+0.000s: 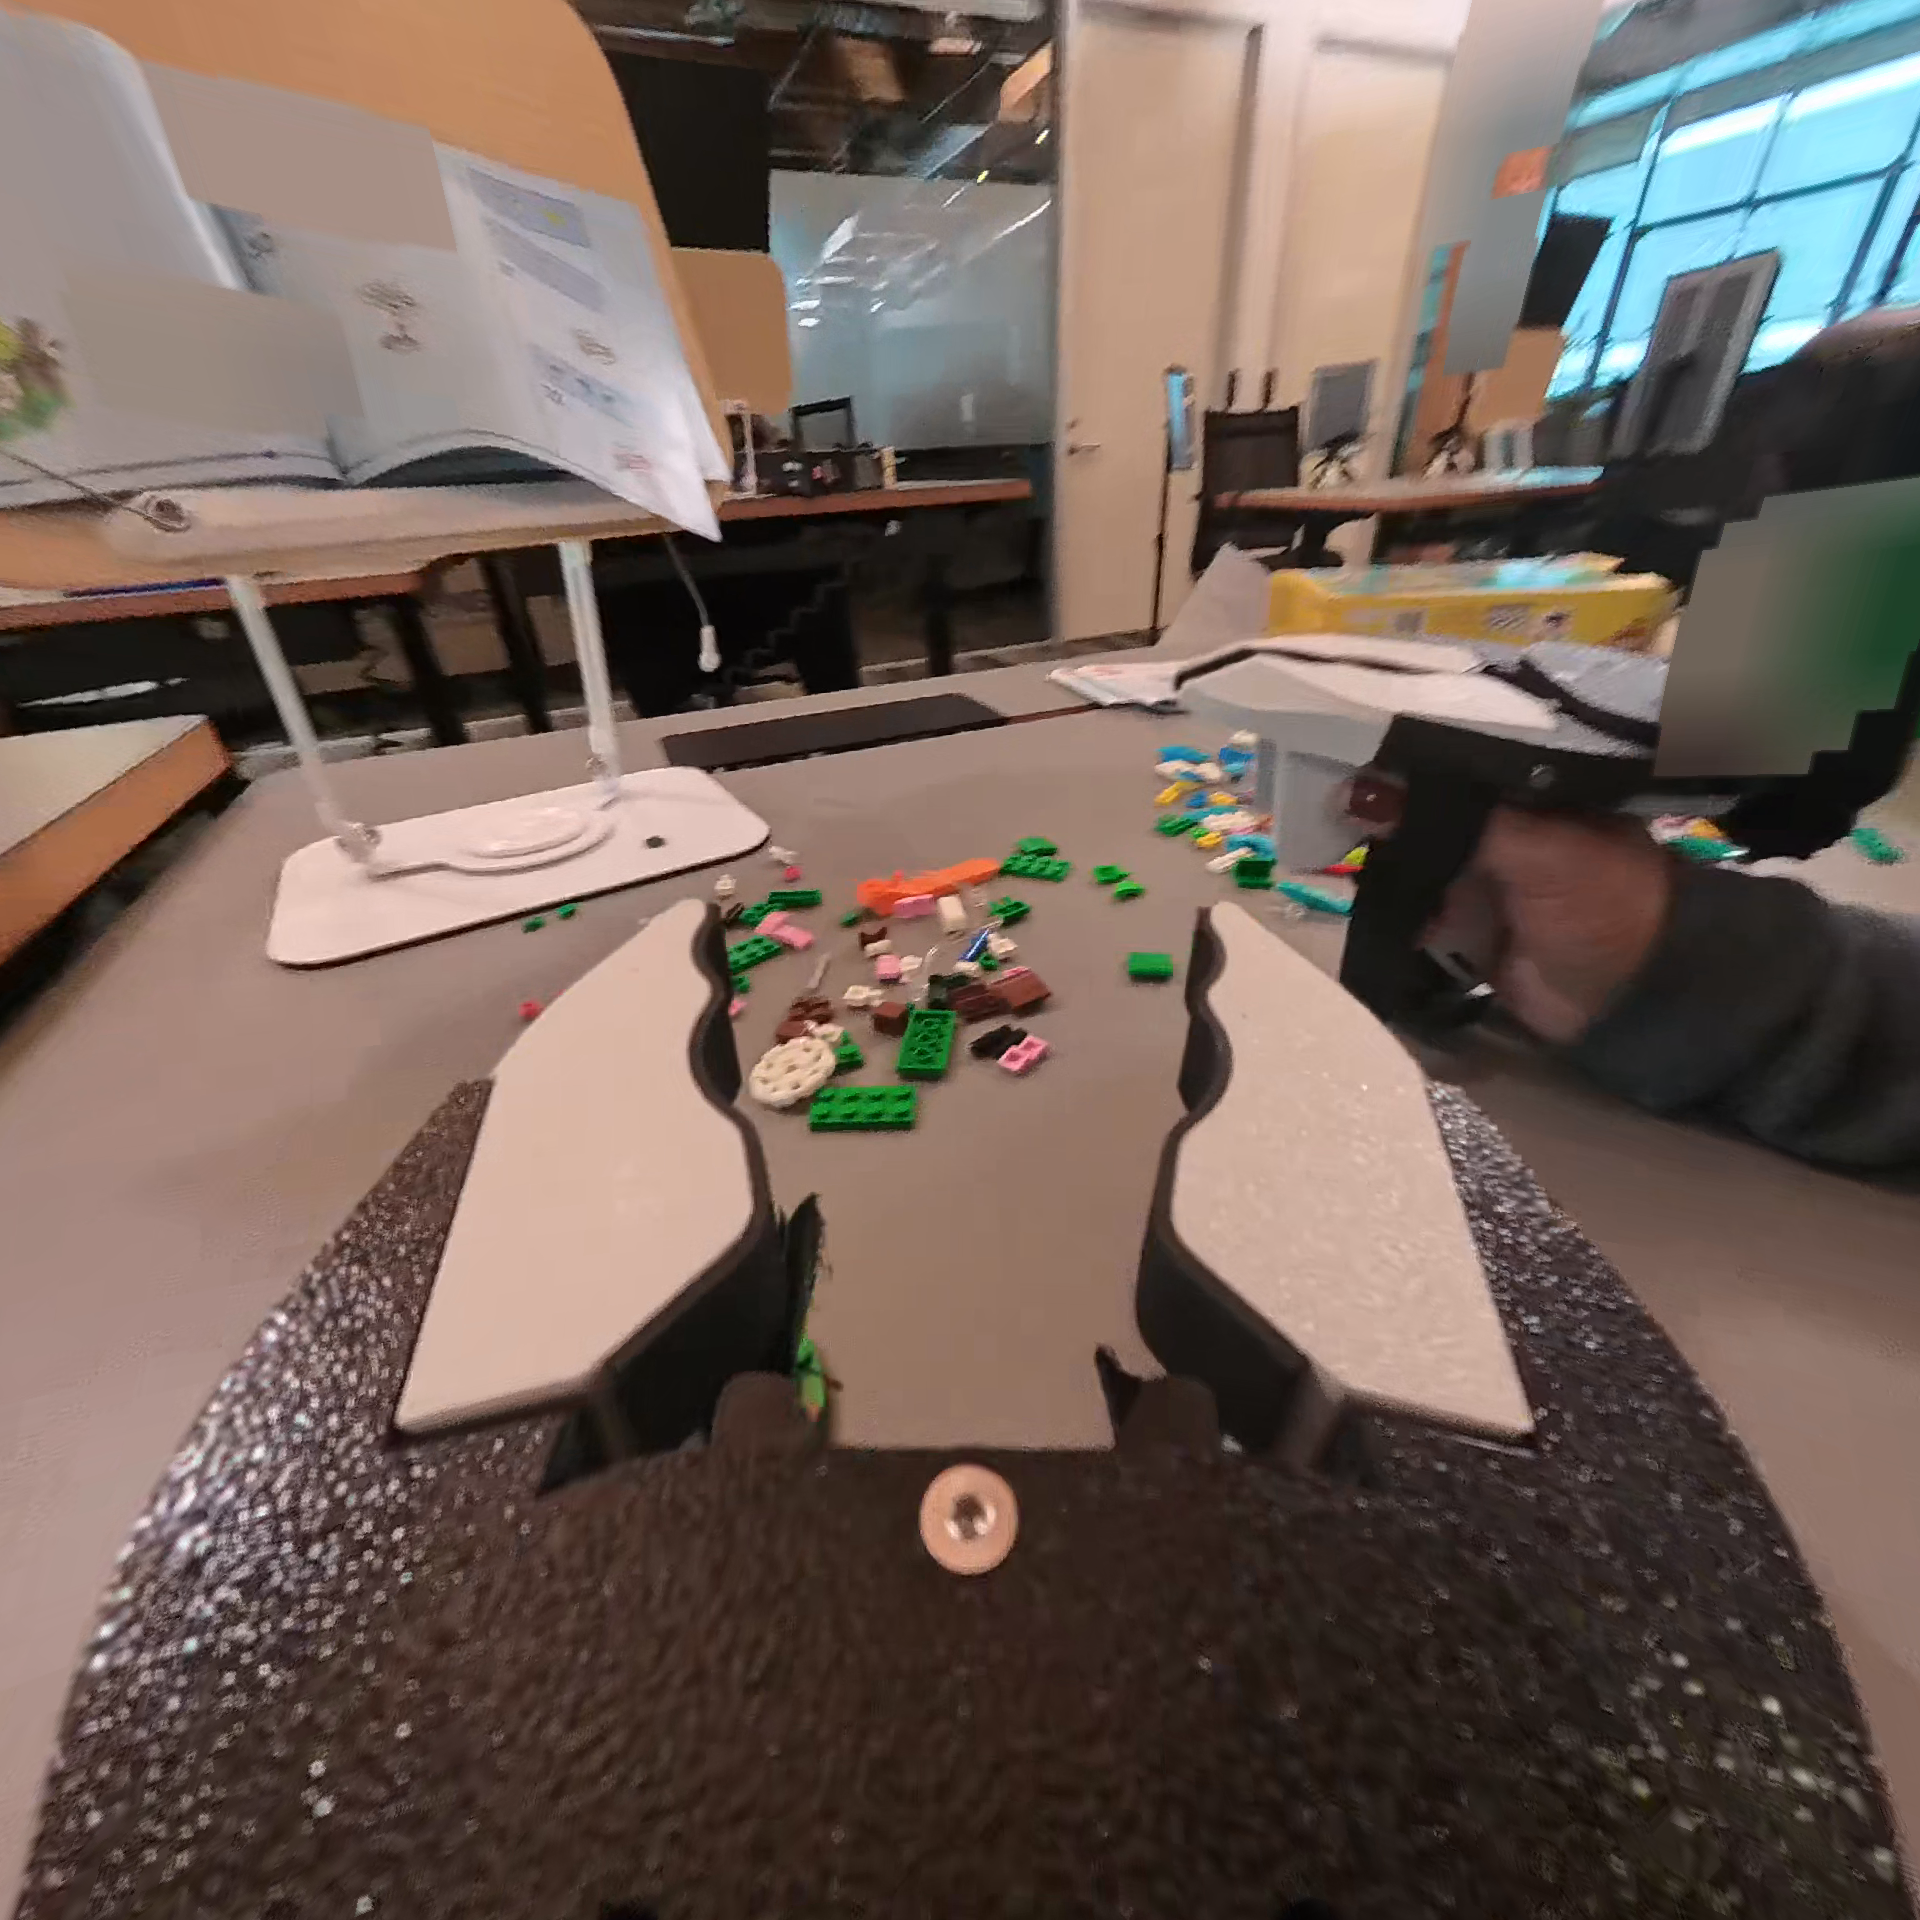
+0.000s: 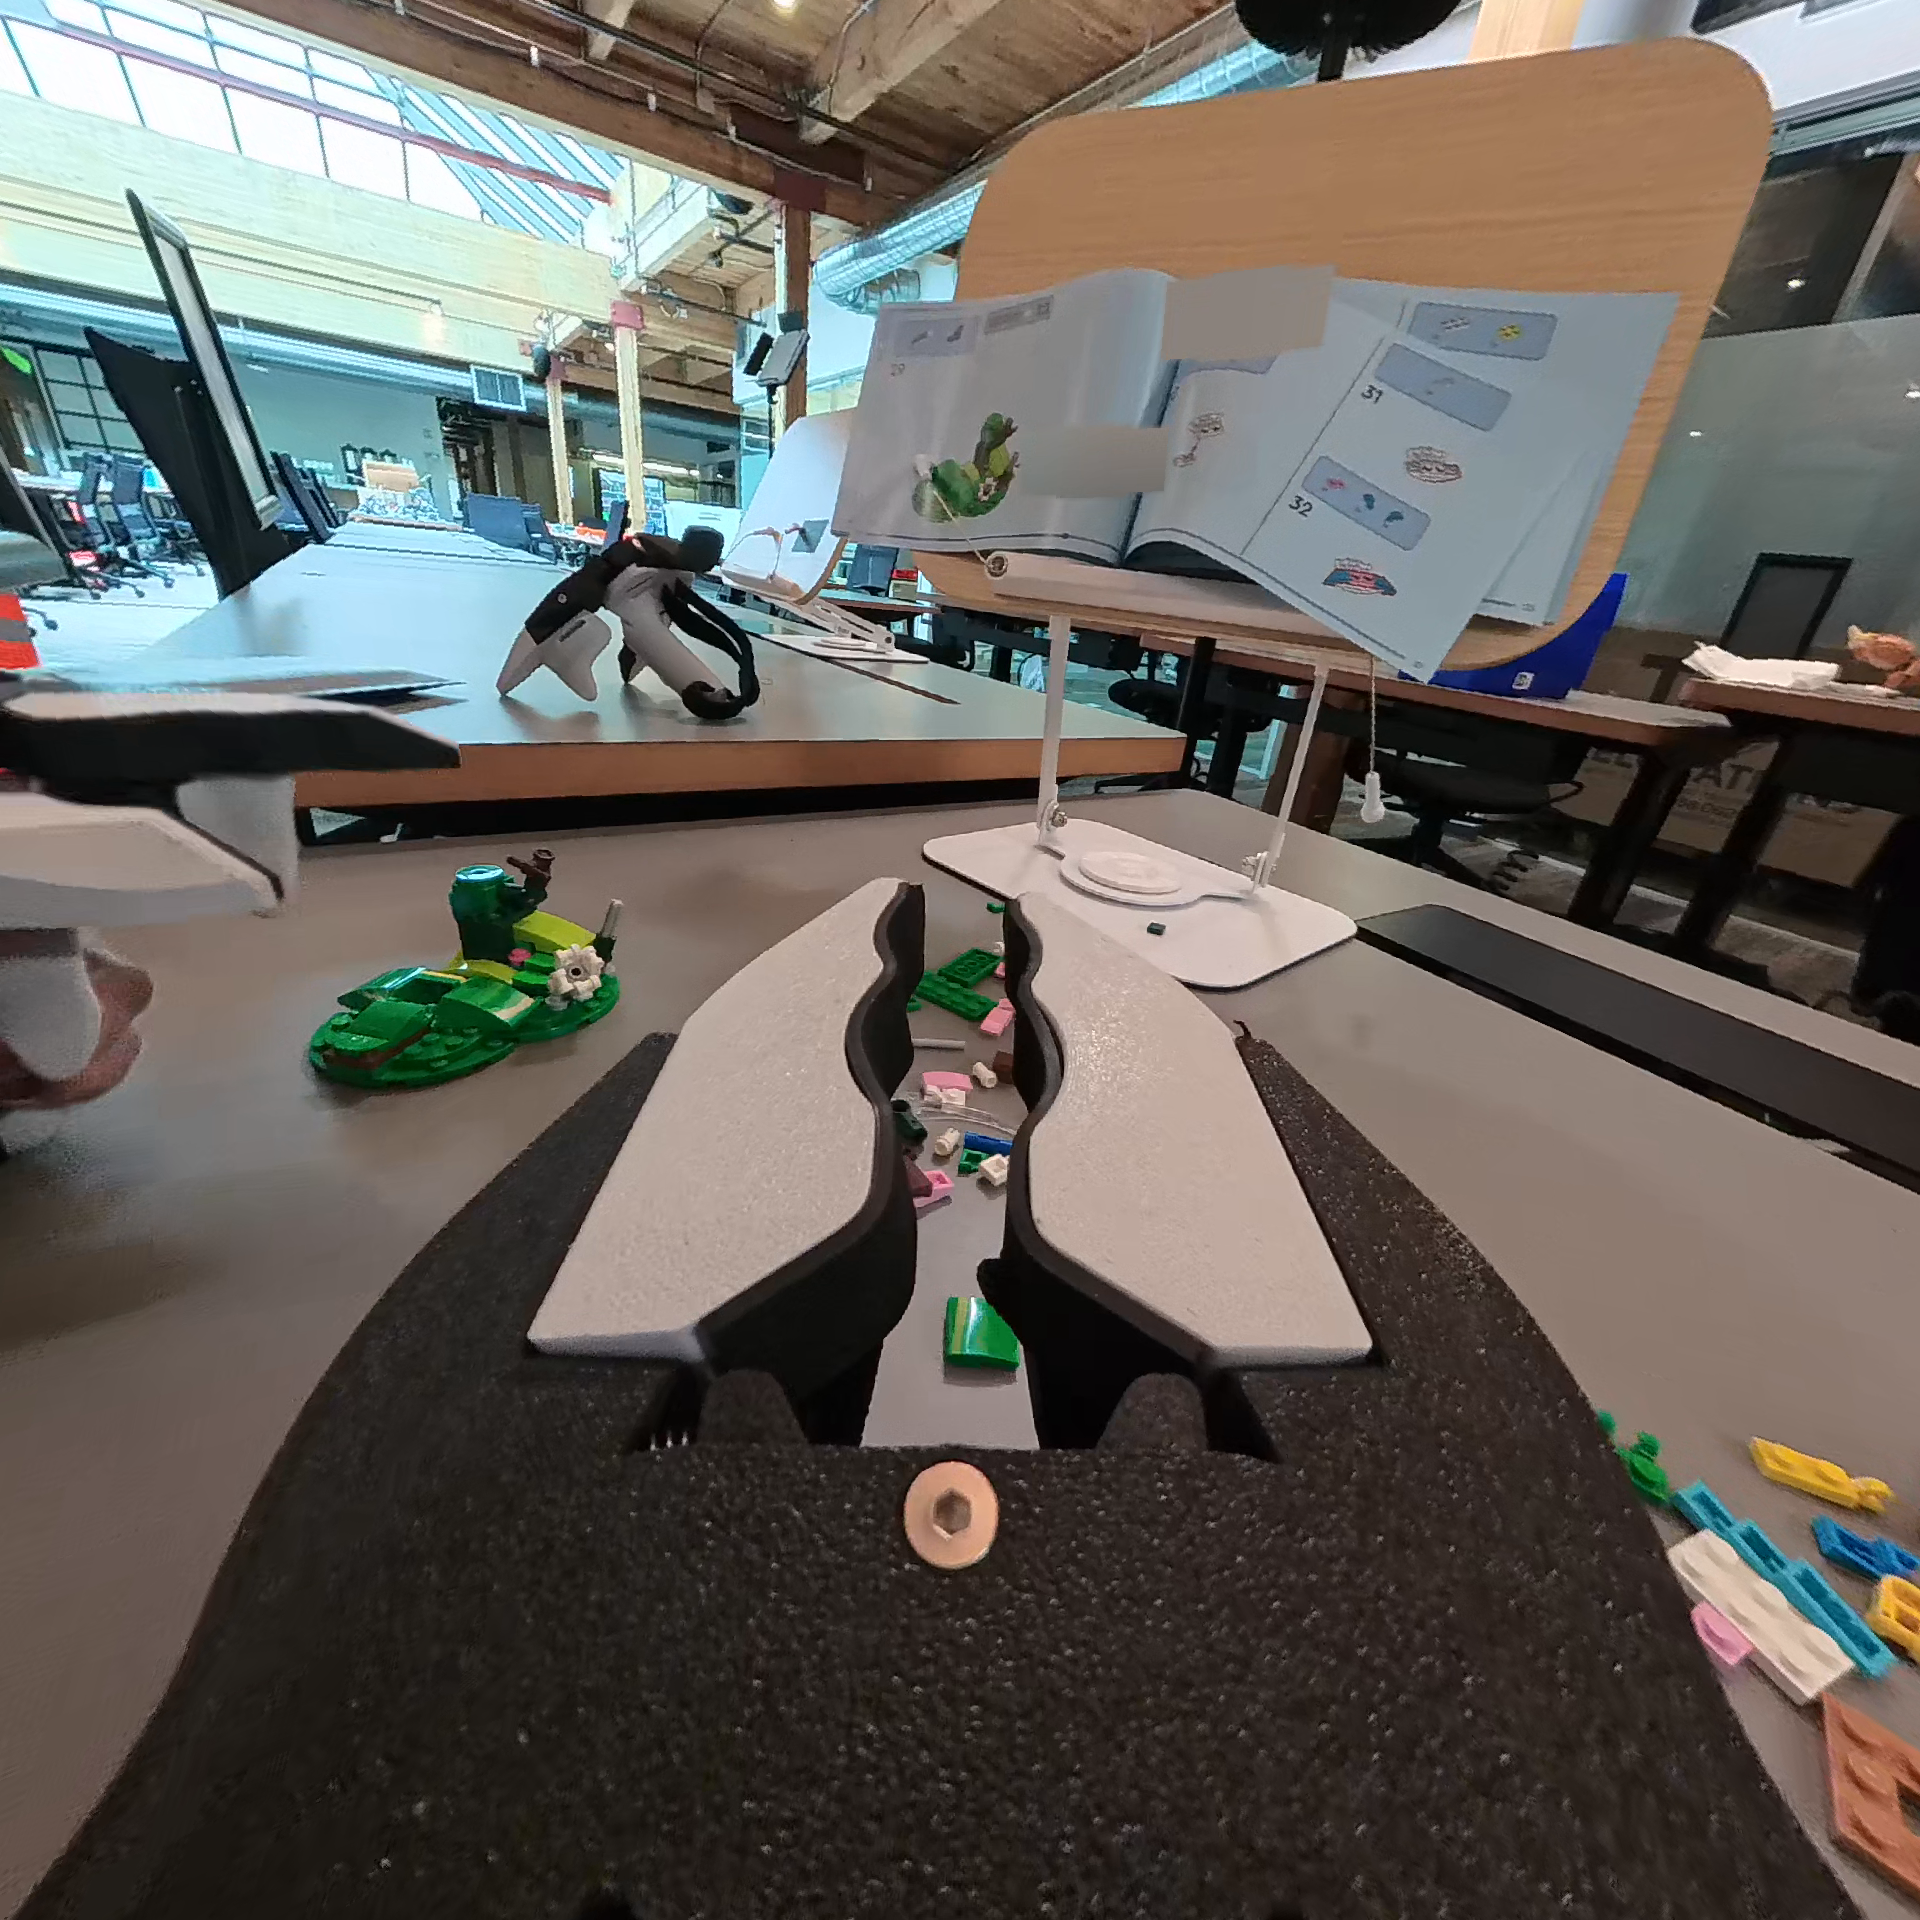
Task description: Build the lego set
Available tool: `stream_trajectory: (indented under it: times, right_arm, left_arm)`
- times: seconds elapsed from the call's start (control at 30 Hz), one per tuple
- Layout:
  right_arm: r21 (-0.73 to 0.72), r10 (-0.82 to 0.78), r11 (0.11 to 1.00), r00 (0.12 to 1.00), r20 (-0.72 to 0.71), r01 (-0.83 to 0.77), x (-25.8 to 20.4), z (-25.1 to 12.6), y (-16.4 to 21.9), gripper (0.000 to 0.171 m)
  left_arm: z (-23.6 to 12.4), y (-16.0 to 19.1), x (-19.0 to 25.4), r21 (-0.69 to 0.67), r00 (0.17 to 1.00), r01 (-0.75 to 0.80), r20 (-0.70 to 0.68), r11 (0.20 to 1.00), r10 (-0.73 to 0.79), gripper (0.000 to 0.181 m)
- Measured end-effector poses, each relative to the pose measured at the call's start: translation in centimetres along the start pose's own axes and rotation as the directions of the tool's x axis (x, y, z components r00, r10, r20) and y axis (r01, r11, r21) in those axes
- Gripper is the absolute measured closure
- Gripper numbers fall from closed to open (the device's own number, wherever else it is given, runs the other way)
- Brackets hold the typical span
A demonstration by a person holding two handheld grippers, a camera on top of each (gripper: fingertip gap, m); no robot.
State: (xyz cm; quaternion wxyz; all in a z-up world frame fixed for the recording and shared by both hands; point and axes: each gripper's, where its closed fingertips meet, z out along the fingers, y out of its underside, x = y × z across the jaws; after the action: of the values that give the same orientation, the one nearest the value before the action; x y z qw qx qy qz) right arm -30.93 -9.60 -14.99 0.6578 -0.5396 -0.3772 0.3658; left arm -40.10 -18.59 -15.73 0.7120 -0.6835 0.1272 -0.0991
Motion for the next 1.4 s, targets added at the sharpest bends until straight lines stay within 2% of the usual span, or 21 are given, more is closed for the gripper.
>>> stream_trajectory:
  times: [0.1, 0.2, 0.33, 0.5, 0.63, 0.93, 1.07, 1.17, 1.4]
  right_arm:
    - [-0.003, -0.005, 1.0, 1.0, 0.004, 0.005, -0.1, 0.1, 0.0, 0.158]
    - [-0.004, -0.005, 1.0, 1.0, 0.002, 0.005, -0.1, 0.1, 0.1, 0.158]
    - [-0.004, -0.012, 1.0, 1.0, 0.006, 0.012, -0.2, 0.1, 0.1, 0.158]
    - [-0.004, -0.014, 1.0, 1.0, 0.006, 0.014, -0.1, 0.1, 0.1, 0.159]
    - [-0.007, -0.015, 1.0, 1.0, 0.009, 0.015, -0.2, 0.1, 0.1, 0.159]
    - [-0.007, -0.018, 1.0, 1.0, 0.012, 0.018, -0.2, 0.1, 0.1, 0.159]
    - [0.001, -0.018, 1.0, 1.0, 0.005, 0.018, -0.1, 0.0, 0.0, 0.159]
    - [0.001, -0.019, 1.0, 1.0, 0.005, 0.019, -0.1, 0.0, 0.0, 0.16]
    - [0.004, -0.029, 1.0, 1.0, 0.003, 0.029, -0.1, 0.0, 0.0, 0.165]
  left_arm:
    - [-0.4, -0.6, 0.2, 0.055, 1.0, 0.009, -0.023, 0.998, -0.008, 0.106]
    - [-0.1, -0.1, 0.2, 0.02, 0.999, 0.025, -0.038, 0.999, -0.024, 0.113]
    - [-0.1, -0.1, 0.5, 0.024, 0.999, 0.005, -0.044, 1.0, -0.004, 0.138]
    - [-0.2, -0.2, -1.0, 0.034, 0.998, 0.026, 0.059, 0.999, -0.028, 0.13]
    - [-0.1, -0.2, -1.0, 0.034, 0.998, 0.034, 0.054, 0.999, -0.036, 0.133]
    - [-0.2, -0.3, -1.1, 0.046, 0.998, 0.05, 0.047, 0.998, -0.052, 0.148]
    - [-0.5, -0.6, -1.2, 0.071, 0.996, 0.073, 0.036, 0.995, -0.076, 0.16]
    - [-0.2, -0.3, -0.6, 0.044, 0.999, 0.051, 0.007, 0.998, -0.052, 0.181]
    - [0.3, 0.3, 0.6, -0.008, 0.999, -0.045, -0.016, 0.999, 0.045, 0.181]
